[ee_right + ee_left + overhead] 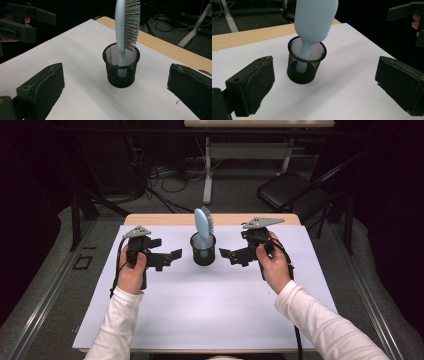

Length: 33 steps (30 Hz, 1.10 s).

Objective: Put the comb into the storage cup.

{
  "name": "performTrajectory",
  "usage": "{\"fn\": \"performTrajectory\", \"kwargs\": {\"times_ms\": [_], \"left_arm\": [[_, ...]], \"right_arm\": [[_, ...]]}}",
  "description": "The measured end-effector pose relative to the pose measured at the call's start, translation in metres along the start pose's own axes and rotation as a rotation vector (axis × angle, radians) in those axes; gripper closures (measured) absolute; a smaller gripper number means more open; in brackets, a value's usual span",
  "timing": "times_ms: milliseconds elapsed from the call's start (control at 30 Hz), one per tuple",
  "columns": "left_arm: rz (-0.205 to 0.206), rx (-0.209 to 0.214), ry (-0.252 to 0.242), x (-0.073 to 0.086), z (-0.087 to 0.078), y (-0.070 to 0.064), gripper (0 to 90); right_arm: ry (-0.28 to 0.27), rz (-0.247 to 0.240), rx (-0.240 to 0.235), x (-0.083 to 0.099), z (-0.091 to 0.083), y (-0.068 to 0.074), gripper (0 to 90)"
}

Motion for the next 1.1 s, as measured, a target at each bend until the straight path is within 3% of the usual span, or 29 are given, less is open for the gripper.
{"fn": "performTrajectory", "kwargs": {"times_ms": [500, 833, 1100], "left_arm": [[0.013, 0.008, 0.016, 0.002, 0.004, -0.005, 2.7], [0.031, 0.028, 0.030, 0.000, 0.011, -0.017, 2.7], [0.034, 0.022, 0.039, -0.001, 0.006, -0.013, 2.9]], "right_arm": [[0.011, 0.025, 0.011, 0.011, -0.010, -0.009, 1.1], [0.021, 0.025, 0.025, 0.013, -0.023, -0.015, 2.1], [0.016, 0.028, 0.046, 0.015, -0.039, -0.021, 2.3]]}}
Point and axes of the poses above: each handheld gripper's, and its own axes: z roughly forward along the jaws, x roughly out of its underside, y roughly to its left, the point moved 8 cm from there along z, roughly forward along the jaws, and after that the axes turned 14 degrees about -y, right-handed, at the moved point
